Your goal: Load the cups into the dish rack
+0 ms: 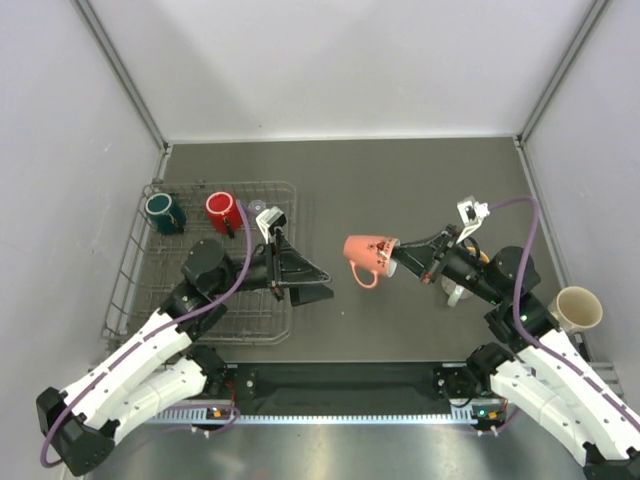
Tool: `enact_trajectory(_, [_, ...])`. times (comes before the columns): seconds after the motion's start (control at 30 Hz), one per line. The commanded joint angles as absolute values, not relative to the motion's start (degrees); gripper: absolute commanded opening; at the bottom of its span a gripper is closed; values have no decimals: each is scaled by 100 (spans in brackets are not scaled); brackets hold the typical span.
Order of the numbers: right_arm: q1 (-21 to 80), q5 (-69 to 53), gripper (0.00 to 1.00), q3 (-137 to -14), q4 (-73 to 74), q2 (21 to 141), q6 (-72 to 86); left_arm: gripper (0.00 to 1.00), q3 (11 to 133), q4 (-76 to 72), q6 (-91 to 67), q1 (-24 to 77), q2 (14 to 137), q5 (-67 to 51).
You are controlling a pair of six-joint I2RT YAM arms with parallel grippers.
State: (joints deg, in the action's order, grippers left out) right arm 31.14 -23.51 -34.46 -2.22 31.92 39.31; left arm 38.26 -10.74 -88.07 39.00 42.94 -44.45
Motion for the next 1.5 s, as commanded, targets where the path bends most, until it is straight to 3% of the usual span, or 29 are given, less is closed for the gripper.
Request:
enact_trajectory(0.0, [3155,-2452,0,-3393,-1852,3357,4525,89,3964,-1731,-8895,4104,4359,-4088])
enact_trajectory(0.37, [3436,-2426,0,-3551,-2382,3779,4843,81,3841,-2706,-9000,4667,4921,-3578])
enact_trajectory(0.8, [3867,-2092,0,-3331,-2540,3700,4623,63,3815,-3621,-9237,5097,5555,-3024])
enact_trajectory(0.9, [4007,-1951,0,-3252,-2602,3665,4544,57,3745,-3708,-9281,5185,5616,-2901])
enact_trajectory(1.03, [4183,-1811,0,-3252,-2470,3682,4368,38,3612,-3972,-9422,5247,5625,-2795])
enact_trajectory(1.2, [4289,-1740,0,-3243,-2321,3709,4237,0,3568,-3868,-9457,5256,5599,-2830])
enact_trajectory(1.4, [4351,-1486,0,-3384,-1487,3595,4043,0,3506,-3272,-9203,5256,5274,-2751])
enact_trajectory(1.47, [4359,-1311,7,-3506,-822,3490,3947,0,3655,-2473,-8826,5256,5072,-2742])
